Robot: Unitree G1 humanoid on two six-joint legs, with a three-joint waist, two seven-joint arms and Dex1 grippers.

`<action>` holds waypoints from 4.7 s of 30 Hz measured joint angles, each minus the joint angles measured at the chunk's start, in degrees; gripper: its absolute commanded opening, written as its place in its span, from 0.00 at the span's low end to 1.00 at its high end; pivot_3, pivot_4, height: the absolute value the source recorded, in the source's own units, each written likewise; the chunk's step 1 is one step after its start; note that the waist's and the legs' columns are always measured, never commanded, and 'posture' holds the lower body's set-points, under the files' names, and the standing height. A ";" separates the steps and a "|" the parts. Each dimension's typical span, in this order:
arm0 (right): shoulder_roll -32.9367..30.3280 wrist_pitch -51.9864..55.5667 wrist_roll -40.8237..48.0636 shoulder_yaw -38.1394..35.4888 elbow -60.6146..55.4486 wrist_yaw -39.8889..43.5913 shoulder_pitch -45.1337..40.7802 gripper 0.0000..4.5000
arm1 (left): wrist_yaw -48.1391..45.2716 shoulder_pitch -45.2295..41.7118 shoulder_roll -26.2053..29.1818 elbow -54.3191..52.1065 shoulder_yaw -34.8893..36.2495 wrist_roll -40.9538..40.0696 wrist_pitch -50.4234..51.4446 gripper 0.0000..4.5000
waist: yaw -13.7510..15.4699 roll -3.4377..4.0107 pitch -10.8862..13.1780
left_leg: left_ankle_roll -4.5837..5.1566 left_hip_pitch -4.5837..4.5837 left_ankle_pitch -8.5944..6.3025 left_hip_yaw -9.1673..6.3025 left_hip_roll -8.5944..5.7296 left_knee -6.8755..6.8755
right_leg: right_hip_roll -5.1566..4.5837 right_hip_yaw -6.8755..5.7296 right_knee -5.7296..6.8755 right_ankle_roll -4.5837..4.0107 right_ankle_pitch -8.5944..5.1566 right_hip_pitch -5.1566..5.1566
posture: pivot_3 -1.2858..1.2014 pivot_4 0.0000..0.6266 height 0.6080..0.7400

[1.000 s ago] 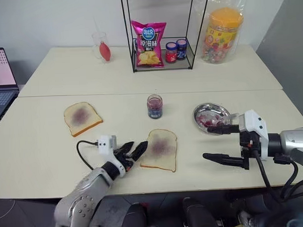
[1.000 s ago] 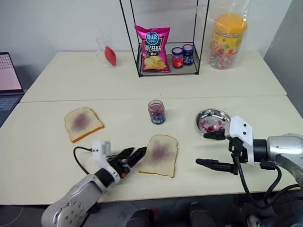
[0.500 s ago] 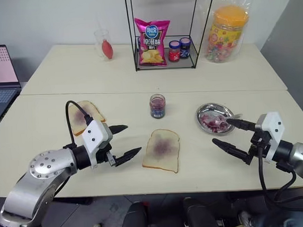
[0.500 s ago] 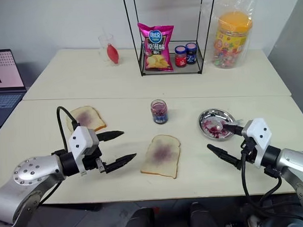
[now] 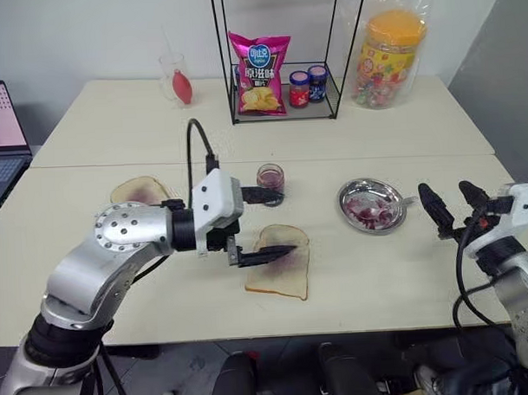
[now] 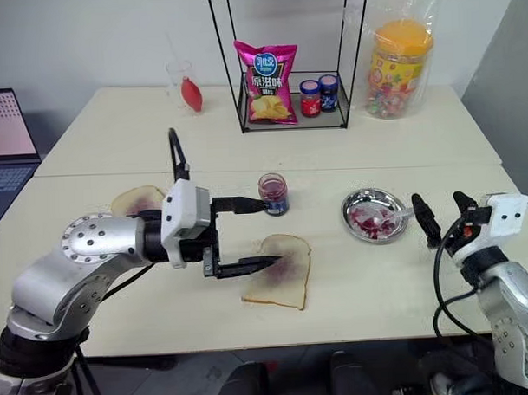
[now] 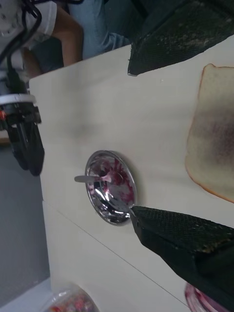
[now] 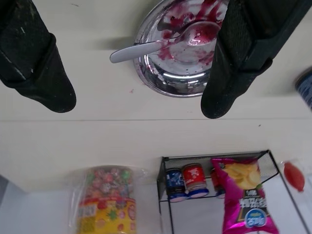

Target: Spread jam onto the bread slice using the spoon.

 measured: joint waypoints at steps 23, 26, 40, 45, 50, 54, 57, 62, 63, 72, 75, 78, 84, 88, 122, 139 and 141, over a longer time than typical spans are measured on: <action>3.48 6.04 10.70 -2.59 32.14 1.39 -17.01 0.92 | -0.49 0.49 -3.12 0.92 -3.95 6.13 -0.85 1.00 | -0.37 0.05 0.02 | 0.04 0.06 0.02 0.00 -0.01 0.01 | 0.01 0.02 0.19 0.00 0.00 0.00 | 0.52 0.24 1.00; 3.47 5.77 10.67 -2.83 34.61 1.62 -18.00 0.78 | -0.71 0.50 -3.10 1.01 -3.94 6.18 -0.85 1.00 | -0.46 0.05 0.02 | 0.04 0.06 0.02 0.00 -0.01 0.00 | 0.01 0.01 0.19 0.00 0.00 0.00 | 0.52 0.24 1.00; 3.46 6.18 13.54 -5.59 37.02 1.91 -19.53 0.03 | -1.22 1.28 -3.05 2.32 -3.85 7.64 -1.07 1.00 | -0.73 0.06 0.02 | 0.04 0.07 0.02 0.01 -0.01 0.00 | 0.01 0.02 0.19 0.00 0.00 0.00 | 0.52 0.24 1.00; 3.39 7.82 16.24 -6.42 36.24 2.47 -19.85 0.01 | -1.26 1.65 -3.06 2.78 -3.84 8.30 -1.84 1.00 | -0.73 0.06 0.02 | 0.04 0.11 0.02 -0.01 -0.01 0.01 | 0.01 0.02 0.20 0.00 0.00 0.04 | 0.52 0.24 1.00; 3.14 9.69 17.46 -6.41 36.25 2.69 -19.85 0.01 | -1.17 1.77 -3.11 2.99 -3.81 8.67 -2.06 1.00 | -0.84 0.06 0.02 | 0.04 0.11 0.02 0.00 -0.01 0.00 | 0.01 0.02 0.20 0.00 0.00 0.04 | 0.52 0.24 1.00; 2.83 10.48 17.98 -6.38 34.49 2.84 -19.62 0.01 | -0.57 2.83 -3.12 3.09 -3.58 9.04 -2.26 1.00 | -0.85 0.08 0.03 | 0.04 0.09 0.02 -0.01 -0.01 -0.01 | 0.01 0.02 0.20 0.00 0.00 0.04 | 0.52 0.24 1.00; 2.08 11.16 18.65 -6.43 32.83 2.81 -19.52 0.01 | -0.24 2.91 -3.25 3.10 -3.42 9.21 -2.31 1.00 | -0.85 0.08 0.03 | 0.04 0.09 0.02 0.00 -0.01 0.00 | 0.01 0.02 0.20 0.00 0.00 0.04 | 0.52 0.24 1.00; 1.22 12.58 19.97 -6.66 30.52 2.26 -18.88 0.01 | 0.92 3.19 -4.08 3.12 -2.65 9.22 -2.31 1.00 | -0.87 0.12 0.05 | 0.04 0.10 0.02 0.00 -0.01 -0.01 | 0.02 0.02 0.20 0.00 0.00 0.03 | 0.52 0.24 1.00; 1.02 12.96 20.38 -6.66 29.46 2.05 -18.87 0.01 | 1.42 3.41 -4.22 3.16 -2.29 9.19 -2.21 1.00 | -0.89 0.13 0.05 | 0.04 0.09 0.02 0.00 -0.01 -0.01 | 0.02 0.03 0.20 0.00 0.00 0.02 | 0.52 0.24 1.00; -1.28 15.43 24.54 -5.56 17.64 -1.08 -21.86 0.01 | 8.09 7.73 -4.86 3.83 3.36 9.80 -1.15 1.00 | -1.09 0.21 0.09 | 0.04 0.10 0.02 0.01 0.00 0.00 | 0.01 0.04 0.21 0.00 0.00 0.02 | 0.52 0.24 1.00; -1.34 16.03 24.72 -3.19 15.63 -2.38 -24.82 0.01 | 10.14 9.25 -5.17 4.56 5.93 10.09 -1.23 1.00 | -1.44 0.27 0.13 | 0.04 0.13 0.02 0.07 0.00 0.00 | 0.02 0.10 0.23 0.01 0.01 0.00 | 0.52 0.24 1.00; -0.26 15.95 24.18 0.90 13.91 -3.79 -30.90 0.01 | 12.25 11.87 -5.23 5.49 10.14 10.11 -1.26 1.00 | -1.77 0.29 0.14 | 0.05 0.14 0.02 0.04 0.06 -0.01 | 0.07 0.08 0.24 0.01 0.00 -0.02 | 0.52 0.24 1.00; 2.54 12.64 17.40 11.07 15.96 -3.40 -42.13 0.01 | 15.71 17.64 -5.38 4.85 16.62 10.24 -1.73 1.00 | -1.40 0.27 0.13 | 0.04 0.02 0.02 -0.06 0.06 -0.07 | 0.06 -0.02 0.18 -0.03 -0.02 -0.08 | 0.52 0.24 1.00; 4.55 7.24 9.34 18.37 21.69 -0.48 -46.76 0.01 | 19.61 21.50 -7.11 3.82 18.62 10.88 -1.65 1.00 | -1.07 0.26 0.13 | 0.04 -0.04 0.02 -0.03 0.03 -0.04 | -0.01 -0.02 0.13 -0.03 0.00 -0.13 | 0.52 0.24 1.00; 14.98 -26.42 -23.96 35.20 54.24 17.98 -50.16 0.01 | 27.33 23.35 -10.27 -0.35 19.76 10.10 3.21 1.00 | -1.16 0.25 0.12 | 0.03 -0.05 0.02 -0.08 0.03 -0.04 | 0.00 -0.08 0.22 -0.32 0.17 -0.17 | 0.52 0.24 1.00; 18.64 -12.03 -17.83 27.10 53.58 16.62 -49.29 0.01 | 27.01 22.72 -10.28 0.81 19.45 10.51 2.60 1.00 | -1.18 0.25 0.12 | 0.03 -0.03 0.03 -0.11 0.03 -0.04 | 0.00 -0.09 0.25 -0.33 0.18 -0.16 | 0.52 0.24 1.00; 18.84 -9.36 -16.26 25.39 53.30 15.73 -49.32 0.01 | 27.01 22.46 -10.32 0.82 19.40 10.51 2.58 1.00 | -1.19 0.25 0.12 | 0.03 -0.03 0.03 -0.11 0.03 -0.05 | 0.01 -0.09 0.25 -0.33 0.18 -0.16 | 0.52 0.24 1.00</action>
